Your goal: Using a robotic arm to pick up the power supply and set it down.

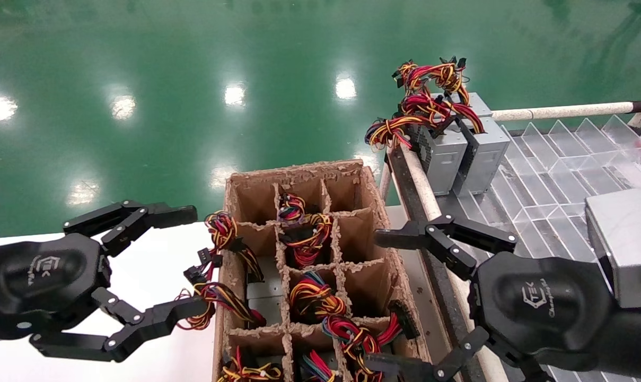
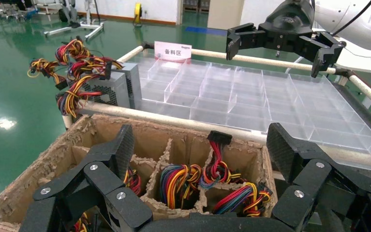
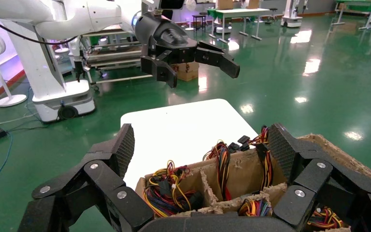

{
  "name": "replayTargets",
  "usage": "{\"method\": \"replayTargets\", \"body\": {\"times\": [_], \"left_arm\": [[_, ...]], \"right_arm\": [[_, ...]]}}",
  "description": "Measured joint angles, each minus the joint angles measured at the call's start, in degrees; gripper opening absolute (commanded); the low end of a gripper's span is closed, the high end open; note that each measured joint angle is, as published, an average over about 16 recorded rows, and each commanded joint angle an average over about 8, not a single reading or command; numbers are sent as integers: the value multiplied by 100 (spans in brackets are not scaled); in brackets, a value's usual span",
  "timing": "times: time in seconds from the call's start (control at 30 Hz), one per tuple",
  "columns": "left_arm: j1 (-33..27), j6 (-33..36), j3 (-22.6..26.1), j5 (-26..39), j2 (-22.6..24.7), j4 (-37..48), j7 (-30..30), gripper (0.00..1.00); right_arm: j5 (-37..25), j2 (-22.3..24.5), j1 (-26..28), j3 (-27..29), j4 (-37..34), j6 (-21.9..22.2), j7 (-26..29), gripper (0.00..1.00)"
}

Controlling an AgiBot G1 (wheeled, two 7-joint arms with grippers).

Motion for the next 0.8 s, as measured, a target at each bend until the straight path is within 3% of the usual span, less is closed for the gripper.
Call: {"method": "replayTargets", "body": {"times": [0.8], "left_arm": [[0, 0, 0, 0, 0, 0, 0, 100]], "right_arm": [[0, 0, 1, 0, 0, 1, 0, 100]]}}
